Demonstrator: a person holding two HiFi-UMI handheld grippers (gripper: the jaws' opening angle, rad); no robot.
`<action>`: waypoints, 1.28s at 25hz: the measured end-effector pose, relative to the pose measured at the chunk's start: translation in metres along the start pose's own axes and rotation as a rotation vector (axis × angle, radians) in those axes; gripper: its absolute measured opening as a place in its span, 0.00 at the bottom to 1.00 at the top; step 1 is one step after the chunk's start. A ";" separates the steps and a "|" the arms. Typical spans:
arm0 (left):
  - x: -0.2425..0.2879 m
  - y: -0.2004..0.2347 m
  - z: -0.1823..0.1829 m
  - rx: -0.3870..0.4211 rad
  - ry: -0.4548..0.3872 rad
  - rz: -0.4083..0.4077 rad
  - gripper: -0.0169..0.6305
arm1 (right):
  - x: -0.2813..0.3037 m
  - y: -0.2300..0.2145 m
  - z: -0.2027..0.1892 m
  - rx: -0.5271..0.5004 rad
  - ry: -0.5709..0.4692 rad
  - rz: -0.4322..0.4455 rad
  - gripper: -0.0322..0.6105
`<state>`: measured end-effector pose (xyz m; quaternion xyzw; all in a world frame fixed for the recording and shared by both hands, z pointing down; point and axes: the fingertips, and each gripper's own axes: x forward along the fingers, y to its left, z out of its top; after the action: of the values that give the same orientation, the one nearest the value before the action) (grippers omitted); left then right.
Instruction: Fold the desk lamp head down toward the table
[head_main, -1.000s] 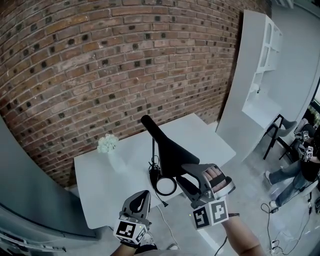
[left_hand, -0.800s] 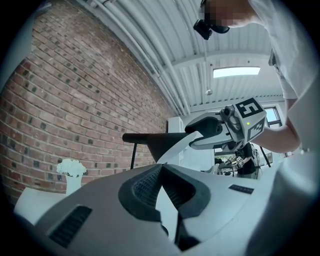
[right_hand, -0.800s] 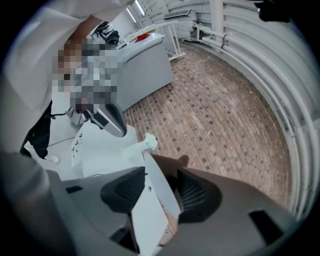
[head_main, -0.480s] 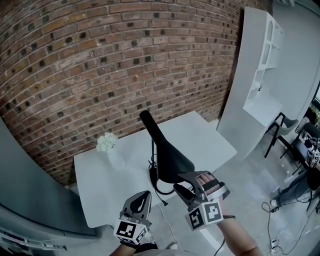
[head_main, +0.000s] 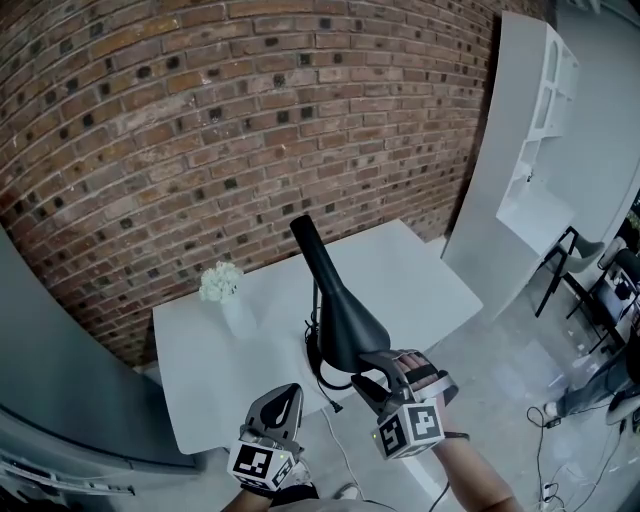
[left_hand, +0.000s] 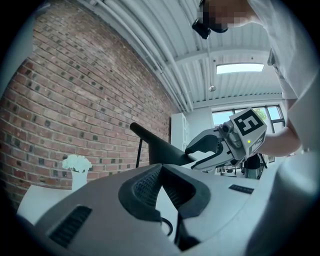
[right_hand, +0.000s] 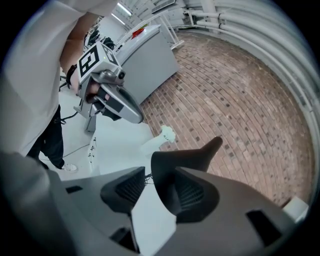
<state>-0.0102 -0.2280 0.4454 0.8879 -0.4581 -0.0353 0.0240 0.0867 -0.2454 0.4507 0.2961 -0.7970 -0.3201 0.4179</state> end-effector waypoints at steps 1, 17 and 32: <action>0.000 0.002 -0.001 -0.001 0.002 0.001 0.04 | 0.003 0.002 -0.001 0.006 0.003 0.007 0.35; 0.005 0.035 -0.009 -0.011 0.023 0.015 0.04 | 0.047 0.020 -0.019 0.059 0.045 0.069 0.35; 0.023 0.059 -0.010 -0.007 0.019 -0.002 0.04 | 0.078 0.021 -0.026 0.091 0.052 0.082 0.33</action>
<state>-0.0444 -0.2811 0.4586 0.8885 -0.4570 -0.0286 0.0312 0.0678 -0.2967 0.5157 0.2899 -0.8111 -0.2585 0.4374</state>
